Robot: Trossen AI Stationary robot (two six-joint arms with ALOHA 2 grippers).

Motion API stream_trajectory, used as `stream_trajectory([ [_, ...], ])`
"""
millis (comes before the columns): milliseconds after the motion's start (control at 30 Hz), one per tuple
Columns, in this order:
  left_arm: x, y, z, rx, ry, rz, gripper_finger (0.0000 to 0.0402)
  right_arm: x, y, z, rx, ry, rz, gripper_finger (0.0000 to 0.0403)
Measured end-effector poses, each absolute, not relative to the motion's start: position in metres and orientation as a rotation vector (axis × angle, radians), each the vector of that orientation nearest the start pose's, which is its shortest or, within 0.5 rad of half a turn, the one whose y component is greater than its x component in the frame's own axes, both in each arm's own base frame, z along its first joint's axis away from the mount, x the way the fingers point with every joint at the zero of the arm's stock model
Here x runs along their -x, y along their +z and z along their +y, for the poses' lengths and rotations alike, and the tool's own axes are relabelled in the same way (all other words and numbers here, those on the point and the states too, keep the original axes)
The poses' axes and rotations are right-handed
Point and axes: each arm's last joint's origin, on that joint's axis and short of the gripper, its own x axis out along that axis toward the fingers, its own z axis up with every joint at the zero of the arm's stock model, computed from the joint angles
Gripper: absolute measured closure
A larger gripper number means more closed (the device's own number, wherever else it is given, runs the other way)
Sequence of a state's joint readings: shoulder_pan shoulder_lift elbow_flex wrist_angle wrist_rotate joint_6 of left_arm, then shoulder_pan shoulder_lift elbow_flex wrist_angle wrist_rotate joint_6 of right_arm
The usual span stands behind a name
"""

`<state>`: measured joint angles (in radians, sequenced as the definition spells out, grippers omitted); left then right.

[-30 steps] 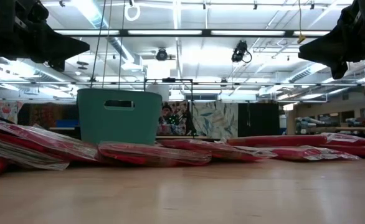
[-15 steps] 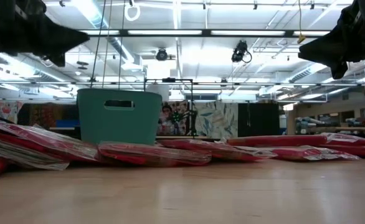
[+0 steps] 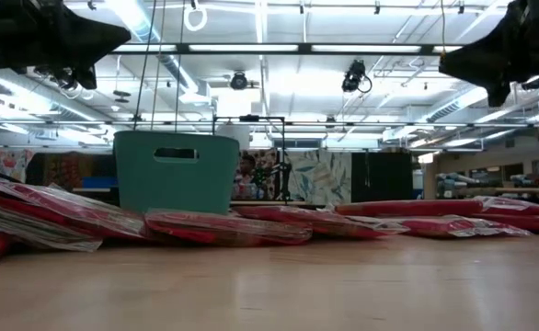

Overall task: Sort popcorn bags into baskets
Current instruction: Put the red popcorn bag into the green bin

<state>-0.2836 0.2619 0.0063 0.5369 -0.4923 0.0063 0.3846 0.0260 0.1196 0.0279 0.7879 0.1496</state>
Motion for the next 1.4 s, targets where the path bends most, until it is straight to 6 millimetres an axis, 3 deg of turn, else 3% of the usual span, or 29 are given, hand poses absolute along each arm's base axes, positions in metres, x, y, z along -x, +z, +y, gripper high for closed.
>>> stream_trajectory([
  [267, -0.106, 0.194, -0.017, 0.246, 0.187, -0.273, 0.0388, -0.078, 0.228, 0.006, -0.246, -0.417, -0.355, 0.0303],
  [500, -0.106, 0.198, -0.02, 0.21, 0.053, -0.313, 0.0388, -0.078, 0.234, 0.005, -0.302, -0.328, -0.432, 0.0303],
  [667, -0.104, 0.203, -0.02, 0.175, 0.059, -0.361, 0.0388, -0.086, 0.233, 0.006, -0.316, -0.286, -0.419, 0.0303],
  [967, -0.108, 0.199, -0.021, 0.143, 0.051, -0.322, 0.0388, -0.118, 0.218, 0.012, -0.304, -0.267, -0.214, 0.0303],
  [1167, -0.117, 0.192, -0.027, 0.03, -0.059, -0.253, 0.0388, -0.151, 0.228, 0.019, -0.242, -0.28, -0.055, 0.0303],
  [1400, -0.122, 0.191, -0.024, 0.038, 0.104, -0.236, 0.0369, -0.196, 0.236, 0.031, -0.164, -0.278, 0.246, 0.0303],
])
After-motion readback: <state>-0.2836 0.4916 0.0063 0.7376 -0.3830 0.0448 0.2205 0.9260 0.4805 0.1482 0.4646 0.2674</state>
